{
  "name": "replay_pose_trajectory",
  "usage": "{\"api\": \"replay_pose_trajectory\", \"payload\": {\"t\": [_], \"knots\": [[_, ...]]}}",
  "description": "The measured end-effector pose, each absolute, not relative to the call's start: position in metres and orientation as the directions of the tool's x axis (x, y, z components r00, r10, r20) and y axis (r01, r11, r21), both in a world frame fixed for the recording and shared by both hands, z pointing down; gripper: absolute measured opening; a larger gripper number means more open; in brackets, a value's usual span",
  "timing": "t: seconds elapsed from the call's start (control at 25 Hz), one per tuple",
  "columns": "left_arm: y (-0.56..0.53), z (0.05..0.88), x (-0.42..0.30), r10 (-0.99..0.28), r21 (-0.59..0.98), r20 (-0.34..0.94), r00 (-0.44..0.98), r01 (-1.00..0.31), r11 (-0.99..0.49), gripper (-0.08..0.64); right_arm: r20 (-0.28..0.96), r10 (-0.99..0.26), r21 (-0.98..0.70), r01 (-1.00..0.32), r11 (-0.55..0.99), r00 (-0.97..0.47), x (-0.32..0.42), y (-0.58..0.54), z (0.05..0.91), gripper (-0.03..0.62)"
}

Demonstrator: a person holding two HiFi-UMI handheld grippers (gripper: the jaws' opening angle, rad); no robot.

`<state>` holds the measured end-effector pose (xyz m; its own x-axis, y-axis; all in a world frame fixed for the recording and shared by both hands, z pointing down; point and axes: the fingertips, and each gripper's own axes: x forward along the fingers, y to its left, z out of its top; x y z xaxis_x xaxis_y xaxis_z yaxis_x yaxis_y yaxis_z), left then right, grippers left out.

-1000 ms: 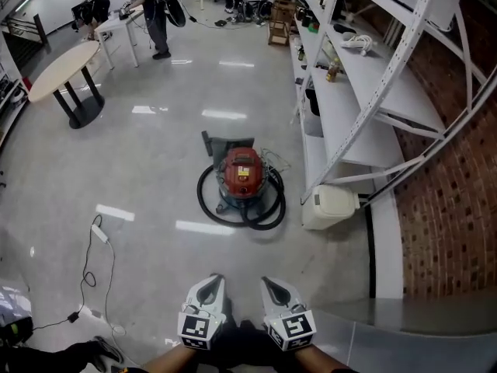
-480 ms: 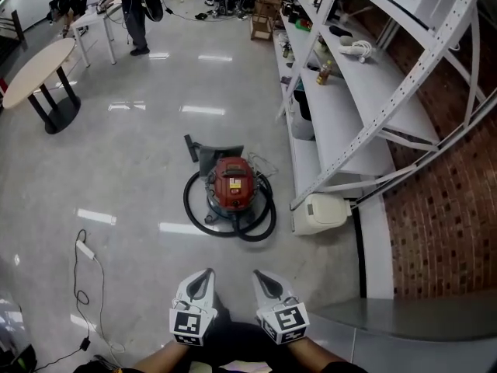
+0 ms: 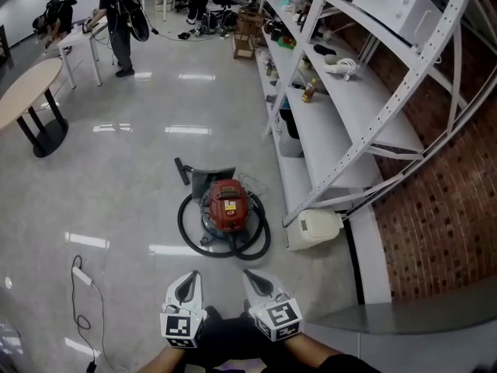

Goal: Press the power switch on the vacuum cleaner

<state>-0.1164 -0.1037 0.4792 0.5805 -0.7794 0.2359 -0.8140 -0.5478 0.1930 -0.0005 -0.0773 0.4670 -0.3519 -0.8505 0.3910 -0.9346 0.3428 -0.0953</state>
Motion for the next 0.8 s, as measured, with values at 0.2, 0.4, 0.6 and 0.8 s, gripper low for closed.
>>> {"api": "replay_pose_trajectory", "payload": {"t": [0.2,0.4,0.6,0.8], "knots": [[-0.122,0.476,-0.140,-0.822,0.194,0.212,0.528,-0.847,-0.494,0.017,0.367,-0.855,-0.075,-0.928,0.366,-0.367,-0.006,-0.107,0.456,-0.008],[-0.139,0.482,-0.157,-0.862,0.201,0.230,0.452,-0.888,-0.413,0.017,0.374,-0.838,-0.075,-0.913,0.400,-0.398,-0.006,-0.135,0.464,-0.008],[-0.172,0.488,-0.150,-0.880,0.189,0.250,0.403,-0.912,-0.364,0.017,0.388,-0.805,-0.100,-0.889,0.447,-0.448,0.000,-0.175,0.476,-0.008],[-0.217,0.495,-0.127,-0.875,0.185,0.287,0.391,-0.918,-0.350,0.017,0.413,-0.785,-0.125,-0.883,0.452,-0.461,0.022,-0.224,0.492,-0.008]]}}
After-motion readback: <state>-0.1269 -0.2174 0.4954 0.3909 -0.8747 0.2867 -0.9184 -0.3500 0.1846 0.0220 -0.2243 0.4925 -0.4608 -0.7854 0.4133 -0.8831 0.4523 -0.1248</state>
